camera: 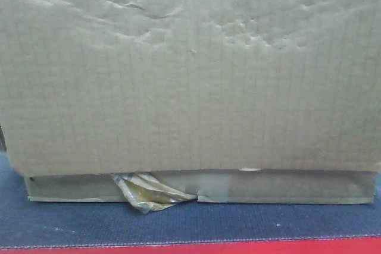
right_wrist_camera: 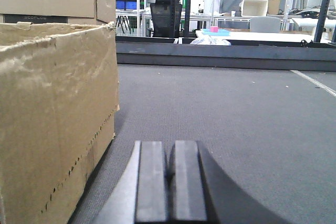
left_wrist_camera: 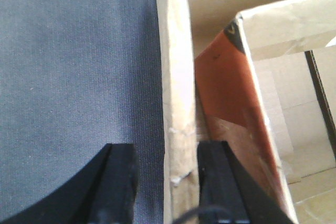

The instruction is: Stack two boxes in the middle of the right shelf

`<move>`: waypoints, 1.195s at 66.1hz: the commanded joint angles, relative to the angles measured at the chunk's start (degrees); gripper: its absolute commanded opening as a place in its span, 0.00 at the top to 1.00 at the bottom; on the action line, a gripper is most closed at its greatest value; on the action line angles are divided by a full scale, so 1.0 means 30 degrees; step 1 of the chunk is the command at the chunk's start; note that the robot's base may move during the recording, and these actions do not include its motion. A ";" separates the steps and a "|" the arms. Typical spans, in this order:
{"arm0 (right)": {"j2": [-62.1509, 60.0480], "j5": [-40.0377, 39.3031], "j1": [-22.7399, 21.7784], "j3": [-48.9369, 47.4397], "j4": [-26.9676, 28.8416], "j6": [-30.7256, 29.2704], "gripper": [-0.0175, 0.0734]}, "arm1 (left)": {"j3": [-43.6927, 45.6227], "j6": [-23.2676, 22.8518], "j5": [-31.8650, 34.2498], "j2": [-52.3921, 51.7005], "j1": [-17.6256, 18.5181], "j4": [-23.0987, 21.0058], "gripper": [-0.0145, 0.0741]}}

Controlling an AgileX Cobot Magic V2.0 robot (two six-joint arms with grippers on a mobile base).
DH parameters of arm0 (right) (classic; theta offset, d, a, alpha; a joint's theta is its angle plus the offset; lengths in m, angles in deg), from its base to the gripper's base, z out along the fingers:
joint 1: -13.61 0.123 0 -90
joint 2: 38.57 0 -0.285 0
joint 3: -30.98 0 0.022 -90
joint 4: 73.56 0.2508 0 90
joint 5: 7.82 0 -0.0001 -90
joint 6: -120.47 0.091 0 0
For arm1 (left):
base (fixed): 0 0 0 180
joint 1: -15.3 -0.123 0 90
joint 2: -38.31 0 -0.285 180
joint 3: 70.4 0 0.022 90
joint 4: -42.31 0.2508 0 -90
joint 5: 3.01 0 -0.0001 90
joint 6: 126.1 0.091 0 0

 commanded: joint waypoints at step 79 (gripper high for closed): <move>0.0376 0.0108 -0.0081 -0.2745 0.0088 0.0914 0.99 | -0.0100 0.0068 -0.0134 0.1293 -0.0028 -0.0867 0.52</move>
